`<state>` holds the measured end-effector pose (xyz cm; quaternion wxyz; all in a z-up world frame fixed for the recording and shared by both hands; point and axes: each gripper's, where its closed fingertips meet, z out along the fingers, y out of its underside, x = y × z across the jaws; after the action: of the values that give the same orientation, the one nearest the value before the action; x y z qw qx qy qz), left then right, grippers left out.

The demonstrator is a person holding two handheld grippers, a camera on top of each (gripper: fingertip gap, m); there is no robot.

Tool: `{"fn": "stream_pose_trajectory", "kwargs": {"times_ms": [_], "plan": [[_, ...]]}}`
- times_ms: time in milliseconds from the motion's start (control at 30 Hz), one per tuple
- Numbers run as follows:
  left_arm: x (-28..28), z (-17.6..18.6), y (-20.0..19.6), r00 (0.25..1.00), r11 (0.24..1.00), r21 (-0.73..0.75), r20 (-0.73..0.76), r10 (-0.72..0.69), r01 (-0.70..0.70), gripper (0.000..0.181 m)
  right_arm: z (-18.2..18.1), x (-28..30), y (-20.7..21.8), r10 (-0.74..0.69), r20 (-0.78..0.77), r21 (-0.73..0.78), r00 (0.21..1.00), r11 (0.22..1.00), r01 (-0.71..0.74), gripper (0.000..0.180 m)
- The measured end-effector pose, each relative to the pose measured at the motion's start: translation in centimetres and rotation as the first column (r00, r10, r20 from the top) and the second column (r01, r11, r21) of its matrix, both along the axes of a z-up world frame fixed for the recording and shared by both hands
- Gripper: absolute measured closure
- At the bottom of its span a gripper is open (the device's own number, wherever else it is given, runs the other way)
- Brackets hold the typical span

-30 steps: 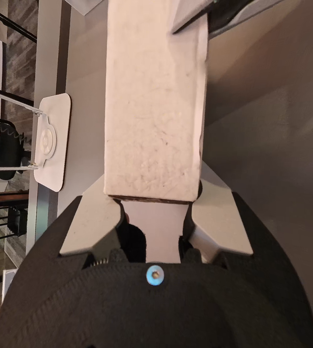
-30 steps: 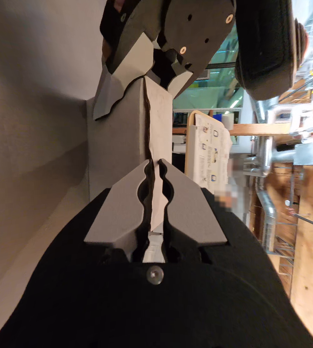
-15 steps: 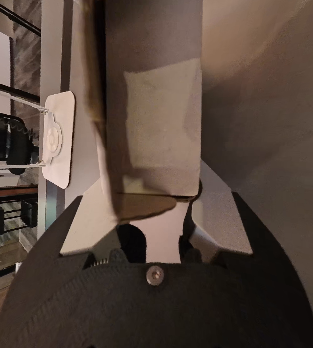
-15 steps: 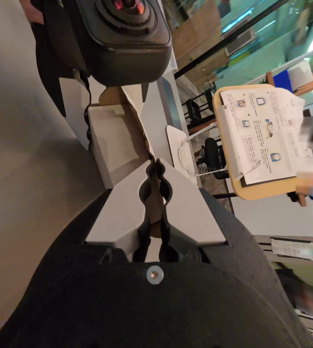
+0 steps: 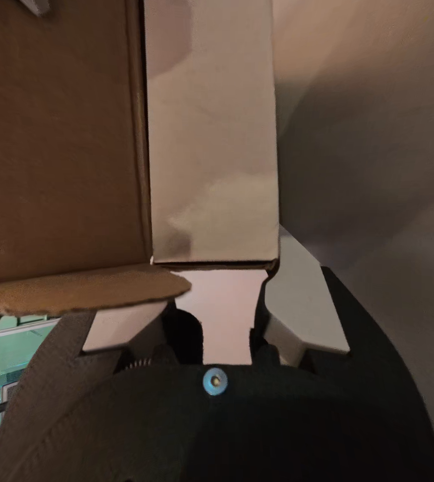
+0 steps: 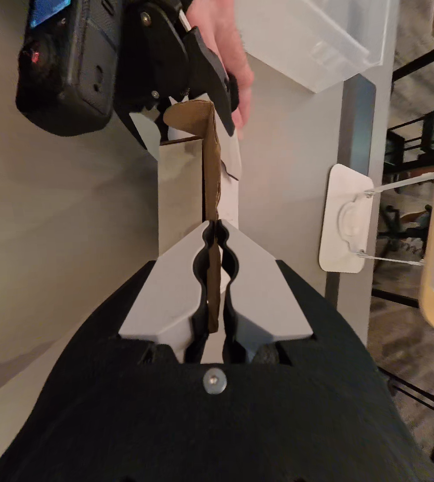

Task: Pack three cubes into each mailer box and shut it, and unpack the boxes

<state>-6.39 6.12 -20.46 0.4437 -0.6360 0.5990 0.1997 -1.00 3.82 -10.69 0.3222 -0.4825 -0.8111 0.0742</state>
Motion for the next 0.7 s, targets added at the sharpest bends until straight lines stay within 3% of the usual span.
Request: {"fn": "stream_pose_trajectory", "kwargs": {"times_ms": [33,233,367,600,700], "plan": [[0.3,0.0,-0.2,1.000,1.000,0.011,0.011,-0.008,0.008,0.112,0.0,0.1,0.1,-0.007,0.001,-0.005,1.000,1.000,0.007,0.180],[0.8,-0.3,-0.9,0.998,0.995,0.088,-0.030,-0.052,0.054,0.117,-1.0,1.2,0.0,-0.032,0.058,-0.029,0.998,0.999,0.033,0.180],[0.0,-0.3,-1.5,0.998,0.997,0.068,0.041,-0.039,0.036,0.116,-1.6,1.5,-1.3,-0.040,0.066,-0.007,0.997,0.999,0.040,0.180],[-0.8,-0.4,-4.0,0.954,0.988,-0.149,0.299,0.008,0.038,0.098,-2.2,1.2,-3.3,-0.030,0.038,-0.007,0.999,1.000,0.030,0.180],[-0.7,-0.4,-4.5,0.954,0.983,-0.177,0.300,0.000,0.055,0.096,-2.1,1.1,-3.5,-0.043,0.035,-0.030,0.998,0.999,0.044,0.180]]}}
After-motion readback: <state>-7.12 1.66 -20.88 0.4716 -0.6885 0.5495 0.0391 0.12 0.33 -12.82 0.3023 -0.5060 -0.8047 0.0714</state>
